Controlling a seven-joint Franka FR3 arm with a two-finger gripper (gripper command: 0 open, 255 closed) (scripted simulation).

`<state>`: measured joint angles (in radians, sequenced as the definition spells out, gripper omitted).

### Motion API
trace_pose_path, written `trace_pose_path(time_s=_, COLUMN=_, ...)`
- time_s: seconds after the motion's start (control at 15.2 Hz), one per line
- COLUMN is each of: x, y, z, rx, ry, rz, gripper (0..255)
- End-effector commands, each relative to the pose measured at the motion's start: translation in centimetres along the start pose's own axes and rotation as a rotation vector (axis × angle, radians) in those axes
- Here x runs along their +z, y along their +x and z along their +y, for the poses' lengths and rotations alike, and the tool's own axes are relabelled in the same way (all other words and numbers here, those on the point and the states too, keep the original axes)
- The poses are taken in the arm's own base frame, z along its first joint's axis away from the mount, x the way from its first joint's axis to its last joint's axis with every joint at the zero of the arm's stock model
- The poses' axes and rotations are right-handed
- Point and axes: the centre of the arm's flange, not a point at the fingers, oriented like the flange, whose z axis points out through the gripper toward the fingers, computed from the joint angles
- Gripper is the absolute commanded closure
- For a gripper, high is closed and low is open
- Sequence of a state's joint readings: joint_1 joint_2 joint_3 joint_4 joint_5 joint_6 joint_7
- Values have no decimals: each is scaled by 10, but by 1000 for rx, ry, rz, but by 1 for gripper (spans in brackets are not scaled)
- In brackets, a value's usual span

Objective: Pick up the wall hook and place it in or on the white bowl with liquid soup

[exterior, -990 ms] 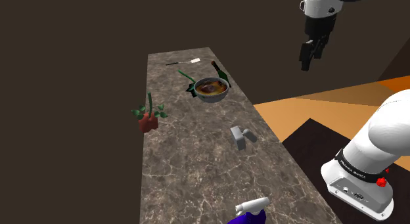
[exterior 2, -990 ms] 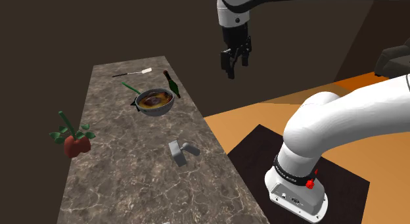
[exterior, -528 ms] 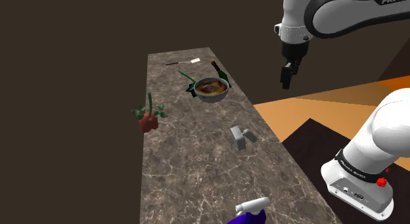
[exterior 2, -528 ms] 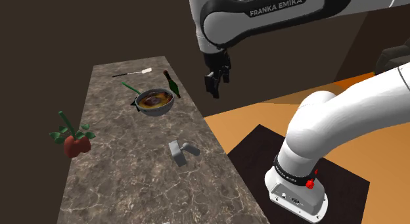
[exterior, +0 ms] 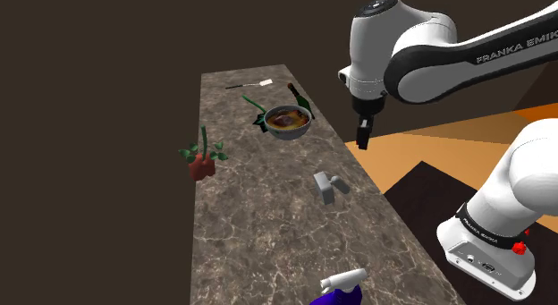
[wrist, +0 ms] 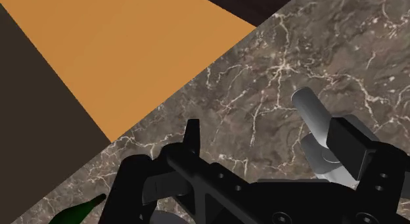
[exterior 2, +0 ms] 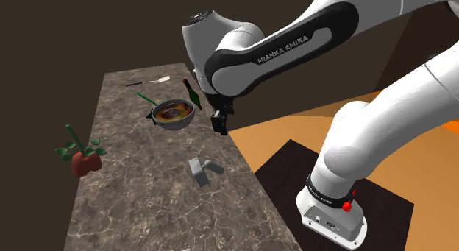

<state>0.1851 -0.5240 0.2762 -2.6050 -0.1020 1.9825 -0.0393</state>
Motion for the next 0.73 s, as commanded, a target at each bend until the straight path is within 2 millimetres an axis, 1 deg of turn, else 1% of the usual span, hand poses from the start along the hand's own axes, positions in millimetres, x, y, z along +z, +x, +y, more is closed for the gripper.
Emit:
trace_pose_path(time_s=0.0, x=16, y=11, z=-23, rx=-59, ry=-16, rz=13, gripper=0)
trace_pose_path(time_s=0.26, x=44, y=31, z=-65, rx=-172, ry=-48, rz=35, gripper=0)
trace_pose_path(time_s=0.53, x=73, y=46, z=-109, rx=-286, ry=-81, rz=57, gripper=0)
trace_pose_path(time_s=0.59, x=78, y=49, z=-117, rx=-307, ry=-86, rz=61, gripper=0)
trace_pose_path(time_s=0.66, x=84, y=49, z=-117, rx=-307, ry=-86, rz=61, gripper=0)
